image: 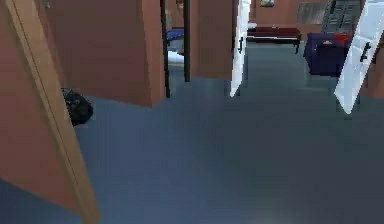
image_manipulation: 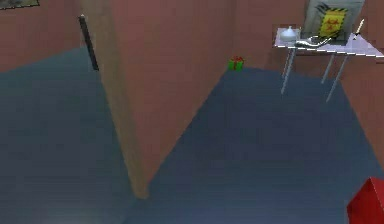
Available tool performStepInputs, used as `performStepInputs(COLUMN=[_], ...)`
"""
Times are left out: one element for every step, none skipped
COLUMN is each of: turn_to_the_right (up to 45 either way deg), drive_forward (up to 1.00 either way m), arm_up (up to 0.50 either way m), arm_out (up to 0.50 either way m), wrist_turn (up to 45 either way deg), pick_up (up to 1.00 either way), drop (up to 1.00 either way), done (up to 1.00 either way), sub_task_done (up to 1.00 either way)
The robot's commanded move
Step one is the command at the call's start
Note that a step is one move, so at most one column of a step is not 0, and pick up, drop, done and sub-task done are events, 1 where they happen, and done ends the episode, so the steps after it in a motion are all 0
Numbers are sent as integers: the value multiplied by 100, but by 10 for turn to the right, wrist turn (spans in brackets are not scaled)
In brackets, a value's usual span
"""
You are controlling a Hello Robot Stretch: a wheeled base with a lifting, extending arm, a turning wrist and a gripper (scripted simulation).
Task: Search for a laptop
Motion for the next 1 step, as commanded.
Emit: performStepInputs(turn_to_the_right=[0], drive_forward=[100], arm_up=[0], arm_out=[0], wrist_turn=[0], pick_up=[0], drop=[0], done=[0], sub_task_done=[0])
